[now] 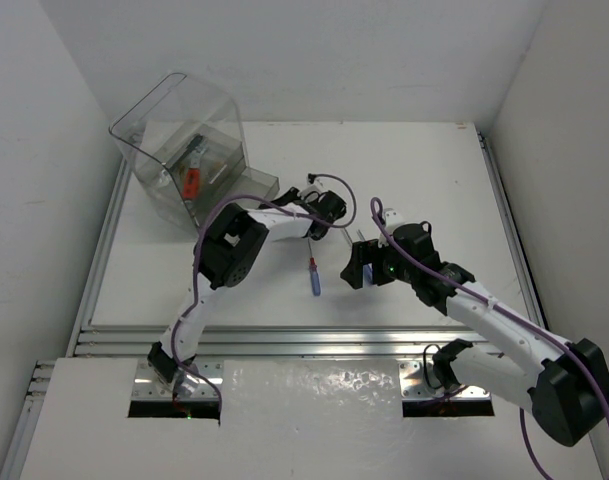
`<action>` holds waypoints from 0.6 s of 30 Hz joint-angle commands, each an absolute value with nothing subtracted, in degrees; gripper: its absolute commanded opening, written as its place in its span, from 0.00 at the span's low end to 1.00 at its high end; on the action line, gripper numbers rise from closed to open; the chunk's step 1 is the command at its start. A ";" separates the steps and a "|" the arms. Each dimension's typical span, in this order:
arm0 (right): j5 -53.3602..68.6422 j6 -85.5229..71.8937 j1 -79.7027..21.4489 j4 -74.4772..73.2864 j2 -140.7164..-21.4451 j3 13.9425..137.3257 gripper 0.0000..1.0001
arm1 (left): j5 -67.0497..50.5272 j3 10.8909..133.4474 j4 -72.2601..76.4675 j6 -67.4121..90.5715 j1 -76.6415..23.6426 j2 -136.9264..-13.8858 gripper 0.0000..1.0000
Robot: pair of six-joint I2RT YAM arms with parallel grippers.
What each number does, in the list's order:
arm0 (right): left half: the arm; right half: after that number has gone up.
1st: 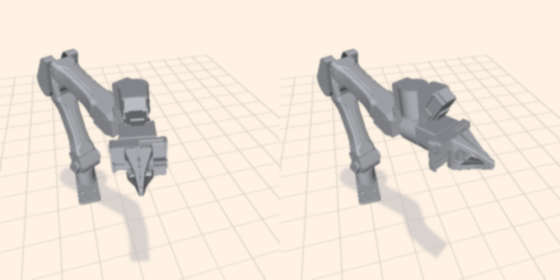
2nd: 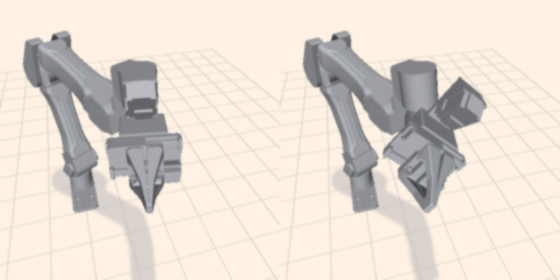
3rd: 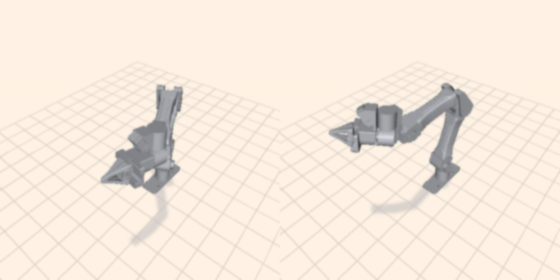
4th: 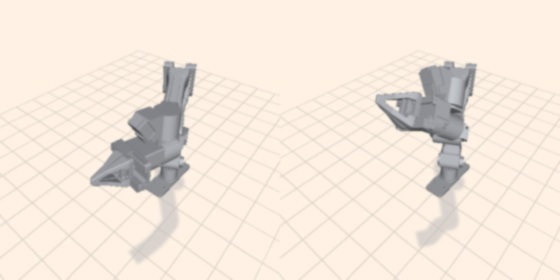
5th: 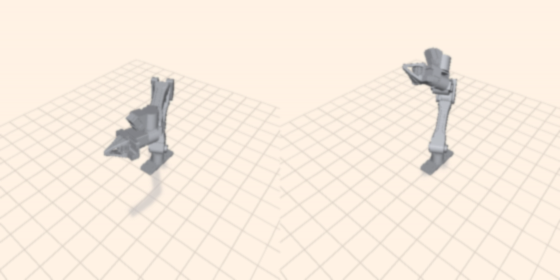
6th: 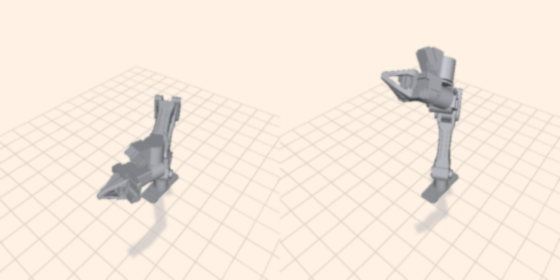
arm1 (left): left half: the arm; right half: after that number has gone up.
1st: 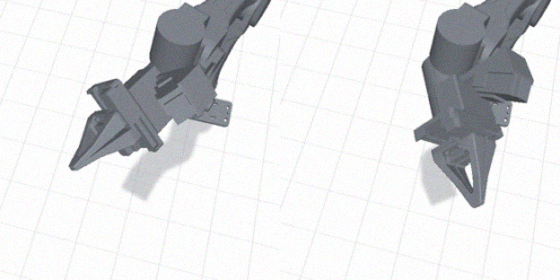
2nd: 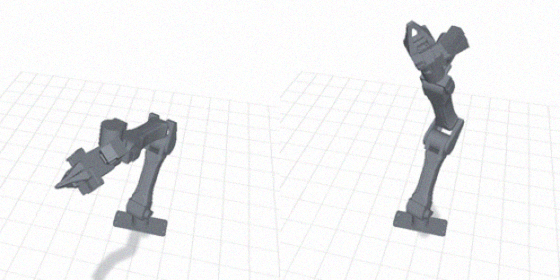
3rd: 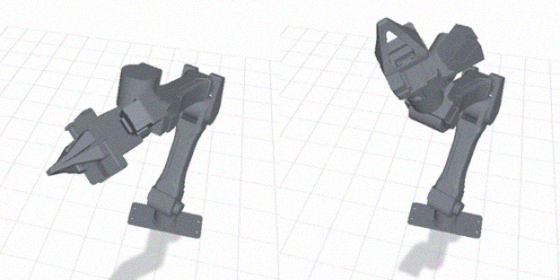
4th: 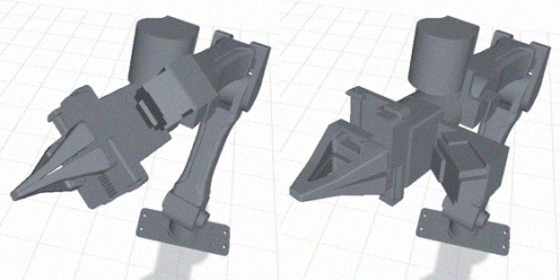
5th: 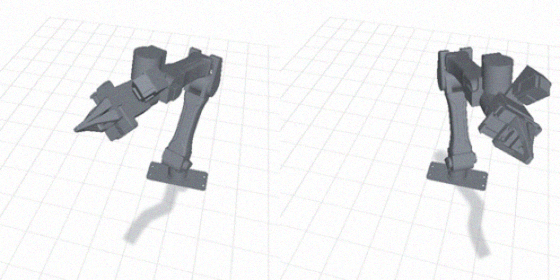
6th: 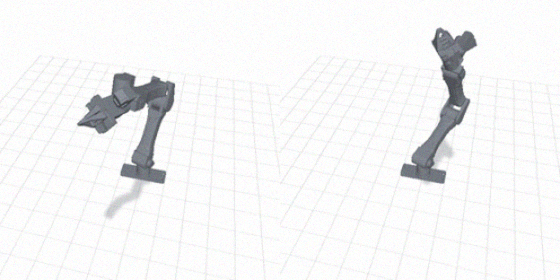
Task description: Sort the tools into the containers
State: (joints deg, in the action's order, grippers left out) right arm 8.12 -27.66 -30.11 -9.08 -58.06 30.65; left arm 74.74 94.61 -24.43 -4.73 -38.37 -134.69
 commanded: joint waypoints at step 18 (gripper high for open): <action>5.01 -26.28 -29.44 -12.30 -51.33 32.52 0.99 | 18.31 83.09 -27.09 25.04 -41.04 -104.61 0.73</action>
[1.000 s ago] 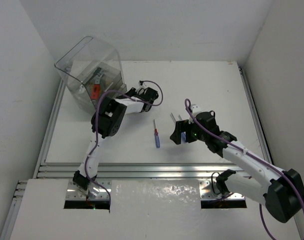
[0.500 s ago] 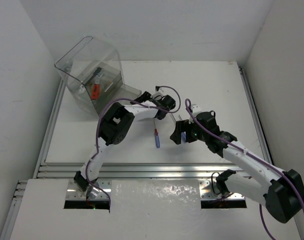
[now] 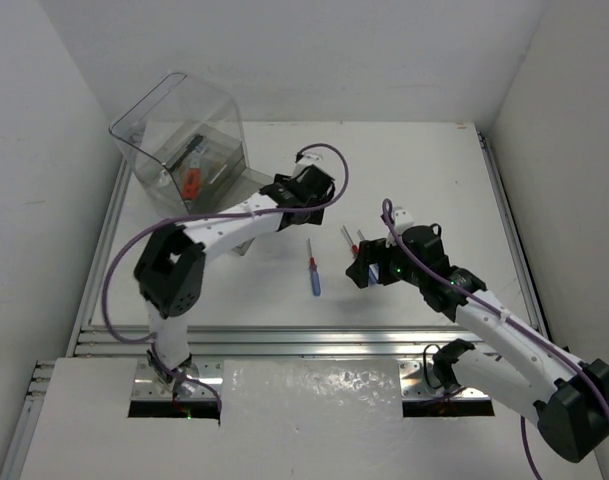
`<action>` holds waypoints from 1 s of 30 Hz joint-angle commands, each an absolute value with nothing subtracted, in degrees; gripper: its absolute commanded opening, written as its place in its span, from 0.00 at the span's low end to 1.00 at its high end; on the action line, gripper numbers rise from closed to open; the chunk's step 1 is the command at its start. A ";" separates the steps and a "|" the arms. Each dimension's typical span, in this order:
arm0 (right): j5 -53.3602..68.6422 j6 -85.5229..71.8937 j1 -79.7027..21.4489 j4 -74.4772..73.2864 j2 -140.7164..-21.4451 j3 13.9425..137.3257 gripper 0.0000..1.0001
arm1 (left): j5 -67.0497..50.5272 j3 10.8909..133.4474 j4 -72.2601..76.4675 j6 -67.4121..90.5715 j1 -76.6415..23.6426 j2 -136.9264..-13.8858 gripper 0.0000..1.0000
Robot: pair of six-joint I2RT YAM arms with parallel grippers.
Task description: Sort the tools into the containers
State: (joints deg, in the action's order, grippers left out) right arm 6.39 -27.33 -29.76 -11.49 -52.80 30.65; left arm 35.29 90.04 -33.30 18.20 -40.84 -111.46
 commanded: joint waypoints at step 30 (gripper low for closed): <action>3.60 -24.79 -28.74 -14.24 -51.94 32.70 0.99 | 25.12 65.30 -25.39 39.22 -51.24 -106.45 0.00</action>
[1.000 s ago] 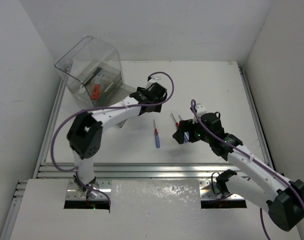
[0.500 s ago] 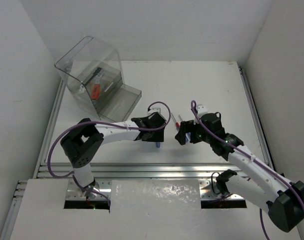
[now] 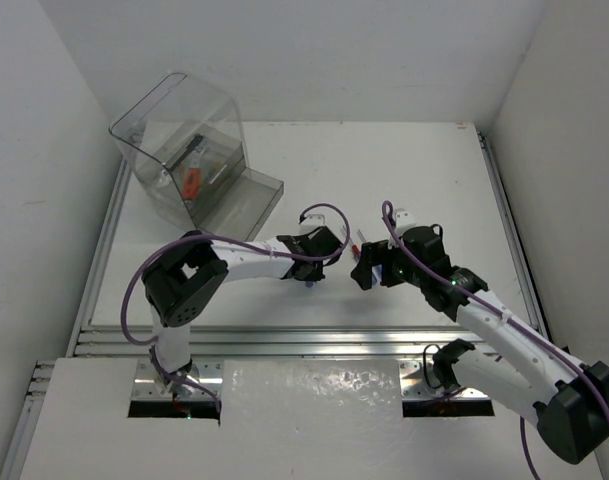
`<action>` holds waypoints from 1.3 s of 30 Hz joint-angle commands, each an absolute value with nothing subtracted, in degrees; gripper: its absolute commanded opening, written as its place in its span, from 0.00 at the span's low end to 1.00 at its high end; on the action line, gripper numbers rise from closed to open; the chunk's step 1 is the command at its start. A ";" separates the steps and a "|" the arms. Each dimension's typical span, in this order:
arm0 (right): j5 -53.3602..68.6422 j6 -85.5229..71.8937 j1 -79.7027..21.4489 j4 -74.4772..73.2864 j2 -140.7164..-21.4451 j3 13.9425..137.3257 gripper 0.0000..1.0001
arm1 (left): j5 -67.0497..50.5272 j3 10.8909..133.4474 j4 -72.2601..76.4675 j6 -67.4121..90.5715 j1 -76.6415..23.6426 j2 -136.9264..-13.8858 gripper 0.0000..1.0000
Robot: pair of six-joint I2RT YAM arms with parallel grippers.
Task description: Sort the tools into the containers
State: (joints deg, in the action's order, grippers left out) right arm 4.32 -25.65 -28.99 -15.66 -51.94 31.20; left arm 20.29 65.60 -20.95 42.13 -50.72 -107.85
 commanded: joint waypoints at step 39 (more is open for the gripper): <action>-10.28 -15.47 -28.65 -25.05 -89.19 55.81 0.44 | 22.77 65.08 -37.80 13.36 -26.28 -71.48 0.79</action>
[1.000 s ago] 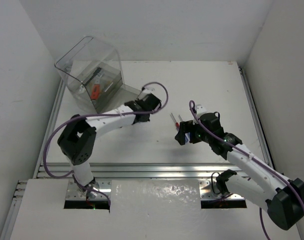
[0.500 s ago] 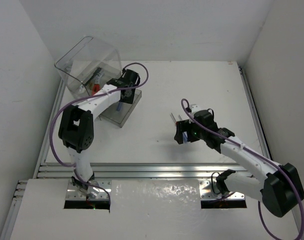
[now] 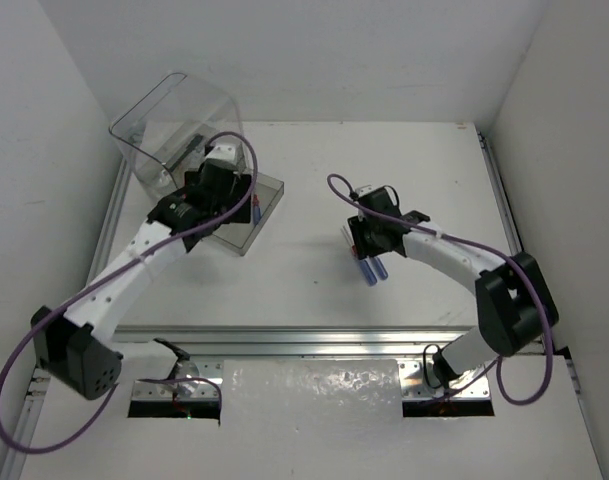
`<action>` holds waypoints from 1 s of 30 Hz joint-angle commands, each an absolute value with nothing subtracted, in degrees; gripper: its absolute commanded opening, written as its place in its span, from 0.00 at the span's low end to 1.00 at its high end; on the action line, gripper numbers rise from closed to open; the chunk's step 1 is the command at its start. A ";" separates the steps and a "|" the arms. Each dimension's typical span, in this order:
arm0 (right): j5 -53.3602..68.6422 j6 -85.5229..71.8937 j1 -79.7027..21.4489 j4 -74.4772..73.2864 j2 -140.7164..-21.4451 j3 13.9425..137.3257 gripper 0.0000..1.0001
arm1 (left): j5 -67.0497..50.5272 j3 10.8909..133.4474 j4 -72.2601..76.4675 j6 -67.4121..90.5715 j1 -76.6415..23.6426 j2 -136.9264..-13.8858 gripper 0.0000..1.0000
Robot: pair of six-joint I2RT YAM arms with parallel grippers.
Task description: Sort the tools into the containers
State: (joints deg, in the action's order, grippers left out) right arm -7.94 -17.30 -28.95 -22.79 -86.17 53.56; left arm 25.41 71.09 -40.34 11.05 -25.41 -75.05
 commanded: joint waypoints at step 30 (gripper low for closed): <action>36.81 -39.44 -33.31 13.76 -81.57 43.69 0.08 | -18.54 32.79 12.46 44.38 -27.68 -54.49 0.83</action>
